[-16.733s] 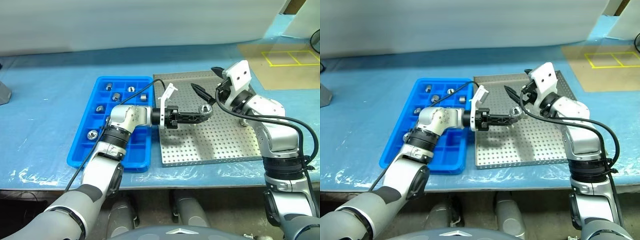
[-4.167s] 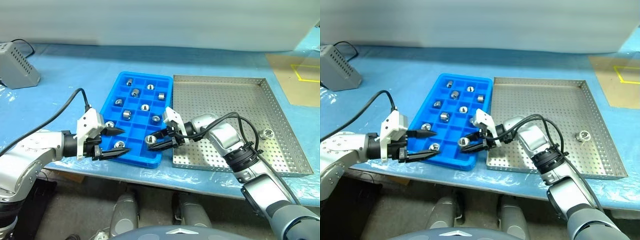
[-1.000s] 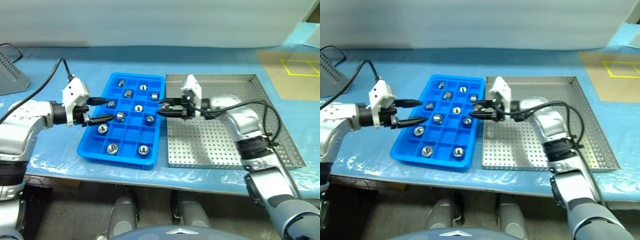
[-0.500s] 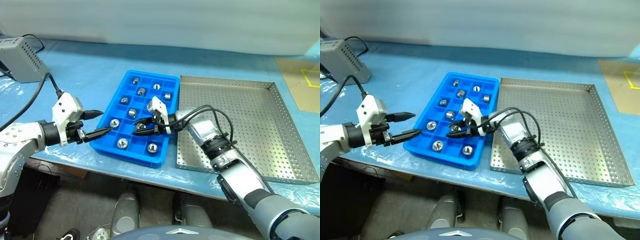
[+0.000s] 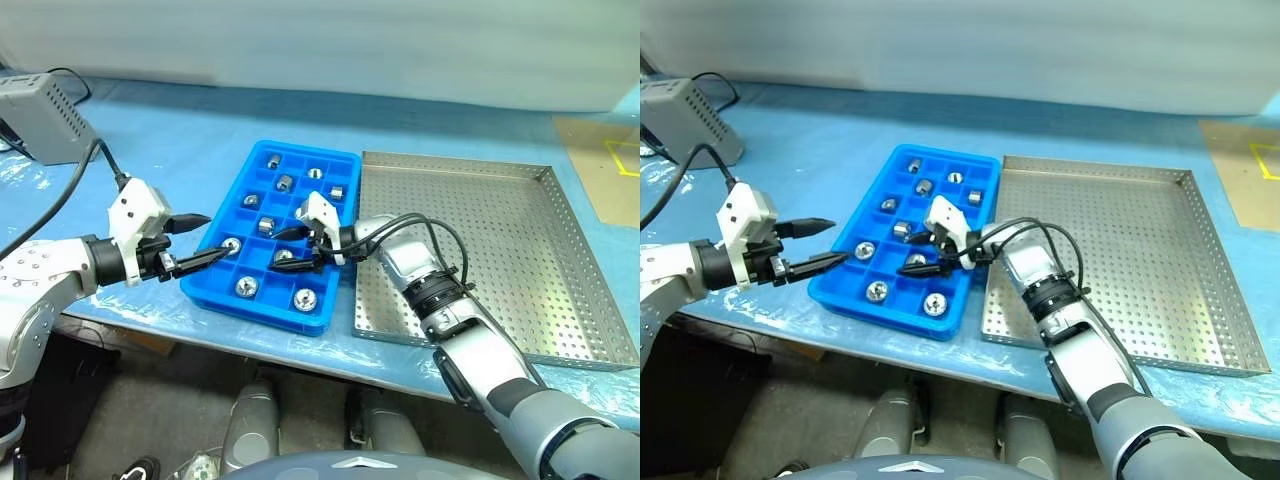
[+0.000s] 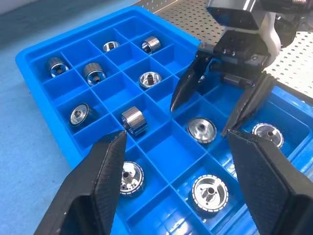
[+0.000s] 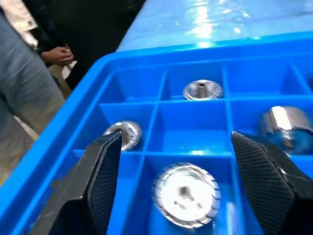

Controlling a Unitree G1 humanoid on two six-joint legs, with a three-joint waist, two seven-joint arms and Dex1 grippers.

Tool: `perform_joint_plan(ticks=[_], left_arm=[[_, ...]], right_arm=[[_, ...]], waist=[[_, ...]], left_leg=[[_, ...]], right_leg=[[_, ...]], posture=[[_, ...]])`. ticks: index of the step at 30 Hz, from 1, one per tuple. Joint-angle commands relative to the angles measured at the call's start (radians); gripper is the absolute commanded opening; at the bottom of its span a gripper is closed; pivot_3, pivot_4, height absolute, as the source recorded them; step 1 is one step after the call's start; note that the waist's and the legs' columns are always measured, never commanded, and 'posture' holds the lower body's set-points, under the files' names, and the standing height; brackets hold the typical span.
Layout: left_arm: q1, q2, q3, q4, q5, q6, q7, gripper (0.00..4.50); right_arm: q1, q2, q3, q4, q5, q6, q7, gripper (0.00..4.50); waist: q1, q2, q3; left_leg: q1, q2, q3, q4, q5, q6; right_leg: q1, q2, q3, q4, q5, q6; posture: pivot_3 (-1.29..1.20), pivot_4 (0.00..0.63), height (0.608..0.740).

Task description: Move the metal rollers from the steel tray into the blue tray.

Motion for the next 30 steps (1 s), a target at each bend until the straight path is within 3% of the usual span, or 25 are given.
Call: perform_joint_plan(ticks=[1, 8, 15, 21, 30], left_arm=[[-0.081, -0.036, -0.048, 0.053, 0.019, -0.042, 0.010, 3.48], [-0.313, -0.230, -0.248, 0.278, 0.146, -0.157, 0.046, 3.48], [-0.465, -0.439, -0.301, 0.501, 0.191, -0.228, 0.075, 3.48], [-0.465, -0.462, -0.336, 0.556, 0.216, -0.262, 0.010, 3.48], [-0.472, -0.475, -0.317, 0.577, 0.234, -0.281, 0.024, 3.48]], right_arm=[[0.001, -0.059, -0.107, -0.168, 0.074, 0.076, -0.027, 3.69], [0.149, -0.270, -0.321, -0.478, 0.153, 0.245, -0.159, 3.69], [0.340, -0.299, -0.433, -0.630, 0.166, 0.293, -0.350, 3.69], [0.455, -0.307, -0.466, -0.749, 0.198, 0.339, -0.421, 3.69], [0.436, -0.292, -0.418, -0.735, 0.210, 0.329, -0.463, 3.69]], waist=[[-0.003, 0.000, 0.000], [-0.012, -0.003, -0.002], [-0.077, -0.003, -0.002], [-0.122, -0.003, -0.002], [-0.123, -0.003, -0.002]], left_leg=[[0.000, 0.000, 0.000, 0.000, 0.000, 0.000], [0.001, -0.001, 0.000, 0.000, 0.002, -0.003], [0.001, -0.002, 0.001, 0.000, 0.002, -0.003], [0.001, 0.000, 0.000, 0.000, 0.000, 0.001], [0.001, -0.002, 0.000, 0.003, -0.001, 0.003]], right_leg=[[0.000, 0.000, 0.000, 0.000, 0.000, 0.000], [0.001, 0.000, 0.002, -0.001, 0.000, 0.001], [0.000, 0.001, 0.003, -0.001, 0.001, 0.002], [0.000, 0.004, 0.003, -0.003, 0.001, 0.002], [0.003, 0.002, 0.003, -0.003, 0.001, 0.002]], posture=[[-0.04, 0.150, 0.740], [-0.19, 0.150, 0.740], [-0.31, 0.150, 0.740], [-0.35, 0.150, 0.740], [-0.29, 0.150, 0.740]])
